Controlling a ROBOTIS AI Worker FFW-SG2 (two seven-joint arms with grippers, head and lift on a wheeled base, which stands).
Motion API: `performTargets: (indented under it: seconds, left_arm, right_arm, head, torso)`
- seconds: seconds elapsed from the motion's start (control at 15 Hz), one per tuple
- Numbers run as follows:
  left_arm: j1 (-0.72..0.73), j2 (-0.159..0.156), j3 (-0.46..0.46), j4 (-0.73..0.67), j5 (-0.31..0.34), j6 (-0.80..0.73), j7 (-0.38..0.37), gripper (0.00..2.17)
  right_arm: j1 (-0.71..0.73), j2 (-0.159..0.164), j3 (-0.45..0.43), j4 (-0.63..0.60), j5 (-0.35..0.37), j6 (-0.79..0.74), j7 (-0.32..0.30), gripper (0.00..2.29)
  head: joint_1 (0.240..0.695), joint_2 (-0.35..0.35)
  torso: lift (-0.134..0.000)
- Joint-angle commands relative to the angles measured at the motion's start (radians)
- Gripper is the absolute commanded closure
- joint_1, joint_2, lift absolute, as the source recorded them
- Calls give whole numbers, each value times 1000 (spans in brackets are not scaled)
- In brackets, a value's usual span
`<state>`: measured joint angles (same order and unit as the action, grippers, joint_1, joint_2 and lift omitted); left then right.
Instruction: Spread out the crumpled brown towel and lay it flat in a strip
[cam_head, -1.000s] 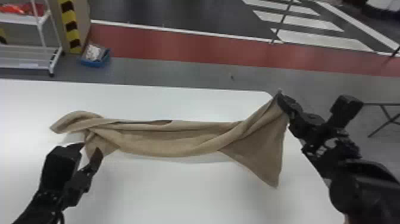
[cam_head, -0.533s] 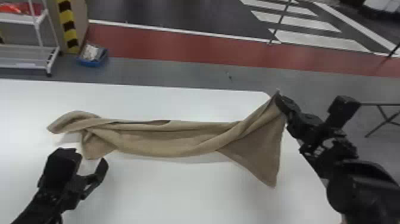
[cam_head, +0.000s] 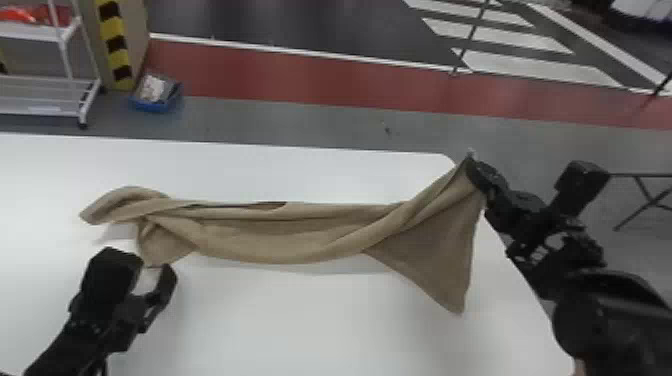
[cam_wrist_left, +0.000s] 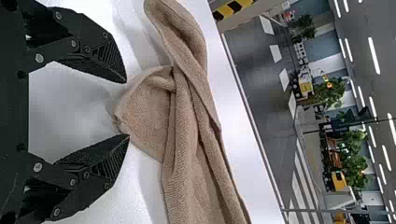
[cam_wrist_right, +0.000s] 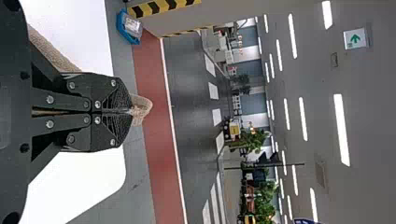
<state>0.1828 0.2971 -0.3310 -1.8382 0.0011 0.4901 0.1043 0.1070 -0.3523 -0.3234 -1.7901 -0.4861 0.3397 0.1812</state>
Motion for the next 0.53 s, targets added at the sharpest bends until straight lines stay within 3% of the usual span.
performTargets:
  seconds: [0.0, 0.47]
  left_arm:
    - [1, 1, 0, -1, 0, 3, 0, 522]
    - [3, -1, -11, -7, 0, -3, 18, 728]
  right_arm:
    - [0, -2, 0, 0, 0, 0, 0, 1420]
    - [3, -5, 0, 0, -2, -3, 0, 1420]
  head:
    - [695, -277]
    - [695, -283]
  torso:
    - [-124]
    - [-124]
